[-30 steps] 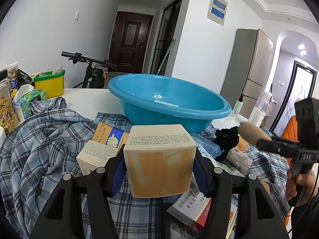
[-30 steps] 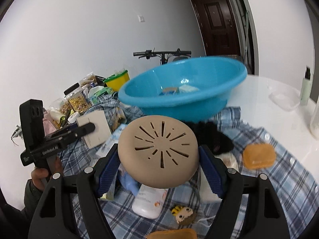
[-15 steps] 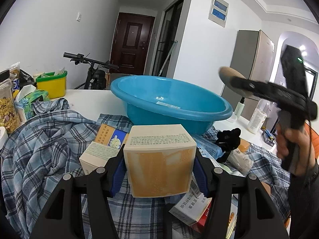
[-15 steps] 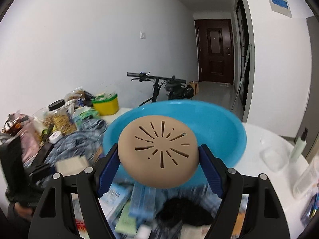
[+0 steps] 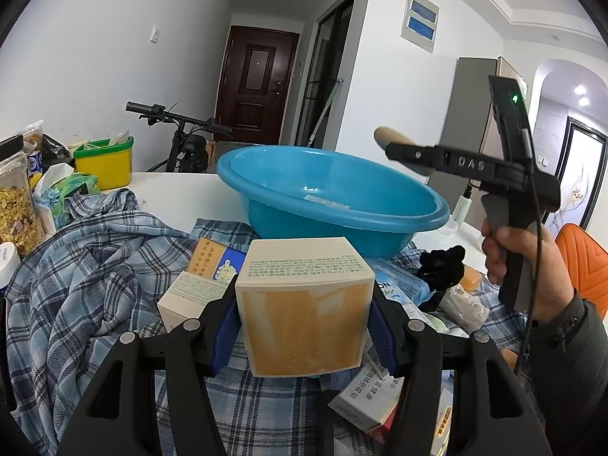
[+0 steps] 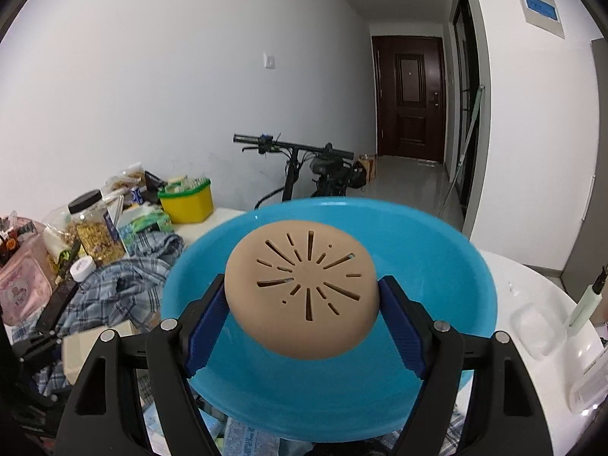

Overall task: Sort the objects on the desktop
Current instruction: 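Carry the tan round lid in the right tool over the basin while the left tool carries the cream box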

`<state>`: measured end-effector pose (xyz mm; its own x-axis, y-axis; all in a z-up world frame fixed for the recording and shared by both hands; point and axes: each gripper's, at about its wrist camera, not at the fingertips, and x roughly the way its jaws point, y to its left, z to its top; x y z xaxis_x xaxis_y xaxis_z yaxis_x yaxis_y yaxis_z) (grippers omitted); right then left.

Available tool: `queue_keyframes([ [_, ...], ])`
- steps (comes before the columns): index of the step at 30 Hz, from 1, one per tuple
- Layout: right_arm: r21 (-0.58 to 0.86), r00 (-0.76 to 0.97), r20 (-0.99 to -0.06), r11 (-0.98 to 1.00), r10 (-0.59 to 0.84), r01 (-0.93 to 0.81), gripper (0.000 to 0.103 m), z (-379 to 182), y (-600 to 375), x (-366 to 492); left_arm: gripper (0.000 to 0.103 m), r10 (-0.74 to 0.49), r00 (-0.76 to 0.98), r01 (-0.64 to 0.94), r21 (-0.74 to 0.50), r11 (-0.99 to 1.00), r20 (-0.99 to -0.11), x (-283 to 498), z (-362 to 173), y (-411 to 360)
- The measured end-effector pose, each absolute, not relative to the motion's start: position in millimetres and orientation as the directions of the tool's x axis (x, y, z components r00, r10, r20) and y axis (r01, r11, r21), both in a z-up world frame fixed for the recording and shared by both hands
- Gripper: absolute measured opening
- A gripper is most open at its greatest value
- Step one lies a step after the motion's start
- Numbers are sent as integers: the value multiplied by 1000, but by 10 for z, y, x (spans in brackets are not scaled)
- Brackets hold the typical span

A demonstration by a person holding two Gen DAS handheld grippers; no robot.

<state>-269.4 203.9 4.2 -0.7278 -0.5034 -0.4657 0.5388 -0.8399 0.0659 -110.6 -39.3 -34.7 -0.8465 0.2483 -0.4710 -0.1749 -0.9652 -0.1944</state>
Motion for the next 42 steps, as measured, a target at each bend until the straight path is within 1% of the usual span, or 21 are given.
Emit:
queue_keyframes([
  [12, 55, -741, -467, -852, -483, 520, 77, -25, 2083, -2693, 62, 217, -851, -149, -175, -973, -478, -1128, -322, -403],
  [18, 60, -755, -447, -858, -480, 510, 77, 3, 2136, -2678, 62, 175, -865, -123, -140, -983, -471, -1163, -139, -402],
  [22, 76, -755, -447, -861, -480, 503, 77, -17, 2170, -2693, 62, 141, -879, -109, -96, -989, -455, -1239, 104, -324],
  [28, 92, -759, -435, -862, -485, 498, 77, 9, 2241, -2683, 62, 123, -893, -111, -53, -992, -432, -1471, 461, -145],
  [31, 104, -760, -437, -866, -482, 489, 77, 5, 2276, -2704, 62, 145, -892, -130, -64, -989, -428, -1625, 573, -74],
  [35, 107, -761, -438, -868, -479, 484, 77, 0, 2286, -2713, 62, 136, -900, -130, -43, -991, -414, -1813, 655, 18],
  [39, 104, -758, -444, -867, -478, 486, 77, -3, 2266, -2719, 62, 156, -892, -141, -66, -988, -425, -2085, 644, 49],
  [42, 102, -757, -446, -868, -477, 487, 77, -6, 2260, -2730, 62, 154, -886, -140, -63, -988, -438, -2229, 584, 89],
])
